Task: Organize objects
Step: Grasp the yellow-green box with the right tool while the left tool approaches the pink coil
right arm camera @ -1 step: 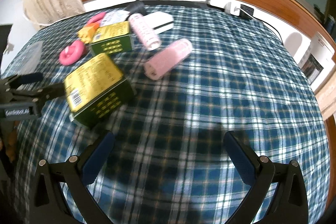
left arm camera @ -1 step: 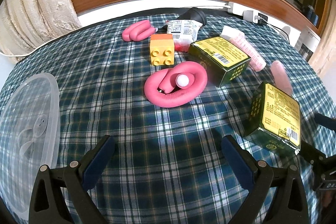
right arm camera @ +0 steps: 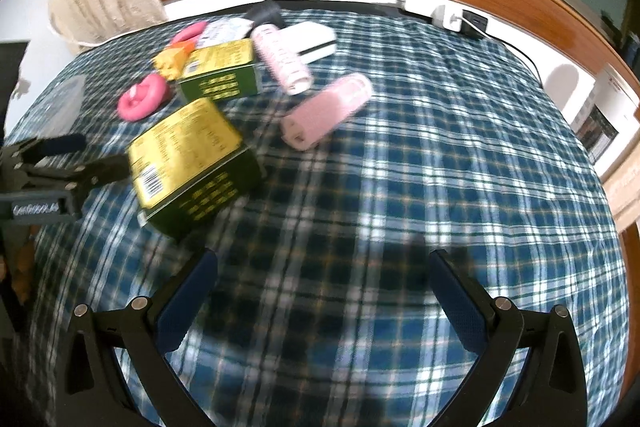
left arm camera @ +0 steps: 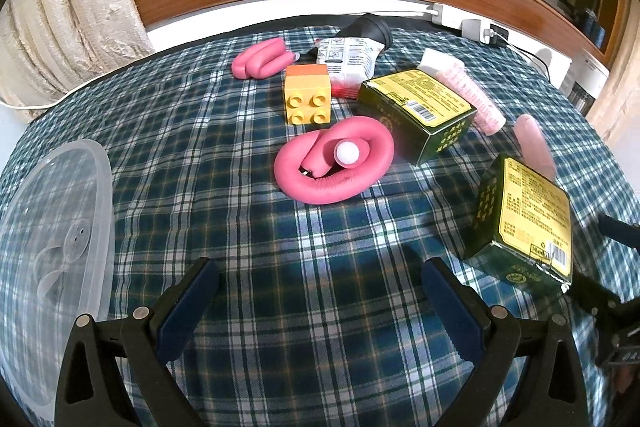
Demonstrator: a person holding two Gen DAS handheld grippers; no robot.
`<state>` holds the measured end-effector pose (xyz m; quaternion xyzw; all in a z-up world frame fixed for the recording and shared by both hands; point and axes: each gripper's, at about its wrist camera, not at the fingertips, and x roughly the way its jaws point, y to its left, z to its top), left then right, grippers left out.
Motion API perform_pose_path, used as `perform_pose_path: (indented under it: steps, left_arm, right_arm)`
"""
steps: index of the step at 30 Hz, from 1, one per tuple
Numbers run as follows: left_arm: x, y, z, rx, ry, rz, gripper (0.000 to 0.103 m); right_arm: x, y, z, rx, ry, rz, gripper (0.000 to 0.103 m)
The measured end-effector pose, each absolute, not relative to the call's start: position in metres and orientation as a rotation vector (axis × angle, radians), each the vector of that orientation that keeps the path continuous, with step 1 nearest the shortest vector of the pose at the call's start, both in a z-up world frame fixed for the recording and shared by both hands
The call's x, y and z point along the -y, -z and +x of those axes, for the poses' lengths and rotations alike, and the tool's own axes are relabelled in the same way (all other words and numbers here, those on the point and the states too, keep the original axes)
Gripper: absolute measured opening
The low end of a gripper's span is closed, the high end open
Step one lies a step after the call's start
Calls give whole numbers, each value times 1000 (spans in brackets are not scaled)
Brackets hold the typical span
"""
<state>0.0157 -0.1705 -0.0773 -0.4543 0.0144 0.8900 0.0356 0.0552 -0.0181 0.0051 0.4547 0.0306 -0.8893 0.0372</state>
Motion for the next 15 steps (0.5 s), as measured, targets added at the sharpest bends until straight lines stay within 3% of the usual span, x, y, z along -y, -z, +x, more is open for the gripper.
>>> perform_pose_path:
  steps: [15]
  left_arm:
    - [191, 74, 11, 12, -2727, -1385, 103]
  right_arm:
    - [70, -4, 32, -182, 2655, 1295, 103]
